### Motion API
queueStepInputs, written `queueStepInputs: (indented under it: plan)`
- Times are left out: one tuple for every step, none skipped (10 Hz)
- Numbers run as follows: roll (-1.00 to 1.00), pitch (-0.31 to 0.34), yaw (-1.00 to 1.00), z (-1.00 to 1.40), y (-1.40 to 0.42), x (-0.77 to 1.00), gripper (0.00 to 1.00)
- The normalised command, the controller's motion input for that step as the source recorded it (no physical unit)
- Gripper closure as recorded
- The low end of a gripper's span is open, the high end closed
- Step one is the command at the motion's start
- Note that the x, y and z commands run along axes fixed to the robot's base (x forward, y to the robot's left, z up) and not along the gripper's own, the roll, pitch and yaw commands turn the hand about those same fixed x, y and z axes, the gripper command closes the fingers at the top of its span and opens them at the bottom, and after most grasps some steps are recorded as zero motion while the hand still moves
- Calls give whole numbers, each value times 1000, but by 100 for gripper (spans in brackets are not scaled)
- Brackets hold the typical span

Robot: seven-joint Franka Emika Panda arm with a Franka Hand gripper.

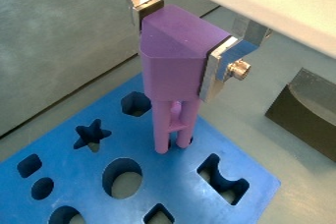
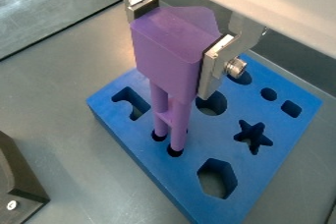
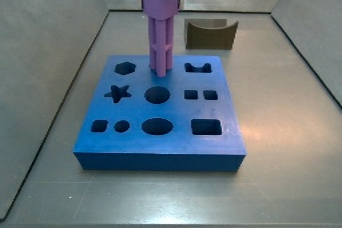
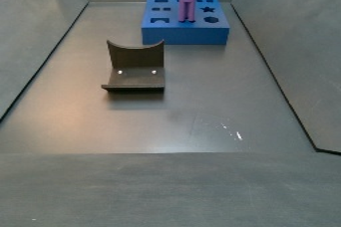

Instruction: Insert the 3 prong object.

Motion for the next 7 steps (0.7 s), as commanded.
queueStepInputs:
  plan:
    - [0,0,0,-286,14,0,100]
    - [0,0,0,-277,0,-9,100]
    - [0,-3,0,-229,0,-151,100]
    - [0,0,-3,-229,37,-123,100]
    - [0,0,-20,-246,51,0,100]
    - [0,0,-69,-263,114,0,100]
    - [0,0,-89,-266,163,0,100]
